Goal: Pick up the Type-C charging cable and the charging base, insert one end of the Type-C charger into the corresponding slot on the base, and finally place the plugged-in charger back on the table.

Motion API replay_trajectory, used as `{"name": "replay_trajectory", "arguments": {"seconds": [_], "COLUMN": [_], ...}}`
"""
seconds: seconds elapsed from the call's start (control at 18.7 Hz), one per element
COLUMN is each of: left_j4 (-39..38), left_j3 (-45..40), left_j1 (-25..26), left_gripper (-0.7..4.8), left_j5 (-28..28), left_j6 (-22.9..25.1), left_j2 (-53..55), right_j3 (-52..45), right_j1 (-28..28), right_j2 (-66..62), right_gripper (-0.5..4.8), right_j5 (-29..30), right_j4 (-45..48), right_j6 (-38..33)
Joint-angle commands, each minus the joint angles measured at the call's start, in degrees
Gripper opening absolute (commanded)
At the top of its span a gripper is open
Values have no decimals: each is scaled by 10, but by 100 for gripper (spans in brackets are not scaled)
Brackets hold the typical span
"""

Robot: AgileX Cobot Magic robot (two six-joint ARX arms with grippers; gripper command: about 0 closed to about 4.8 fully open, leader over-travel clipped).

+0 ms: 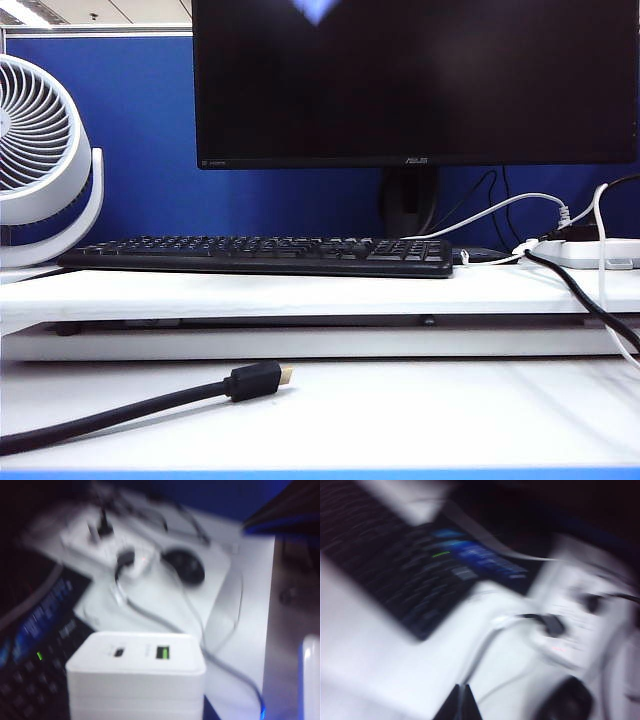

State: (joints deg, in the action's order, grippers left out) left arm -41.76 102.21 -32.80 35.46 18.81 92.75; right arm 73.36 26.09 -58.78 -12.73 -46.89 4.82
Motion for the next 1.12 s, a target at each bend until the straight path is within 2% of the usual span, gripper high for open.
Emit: {"name": "replay_trajectory", "arguments": {"seconds": [0.05,0.16,0.27,0.37,0.53,0.59,0.64,0.75,0.96,1.12], "left_j4": [83,115,130,131,127,127,125,125,122,120], "left_j3": [2,2,2,2,2,2,2,2,2,2], "left_j1": [0,0,0,0,0,0,0,0,0,0], "left_gripper": [24,21,21,21,21,21,21,21,21,21], "left_j5": [8,8,8,8,8,8,8,8,8,8], "left_j6": [-67,-103,-117,-137,-137,-137,-137,-137,-143,-148], "left_j2": [-43,-66,-83,-94,-100,-100,-100,-100,-100,-100], "right_j3": [5,5,5,5,5,5,4,5,7,45], "right_j1": [-40,-86,-137,-190,-245,-259,-262,-257,-205,-164], "right_j2": [-6,-21,-39,-57,-92,-108,-126,-166,-261,-336], "right_gripper": [-5,-5,-5,-5,-5,-5,-5,-5,-5,-6], "right_j5": [-40,-35,-18,32,109,161,221,292,290,248], "right_j4": [45,54,56,56,57,59,69,106,195,205], "right_j6": [-37,-43,-43,-42,-43,-47,-63,-114,-152,-200]}}
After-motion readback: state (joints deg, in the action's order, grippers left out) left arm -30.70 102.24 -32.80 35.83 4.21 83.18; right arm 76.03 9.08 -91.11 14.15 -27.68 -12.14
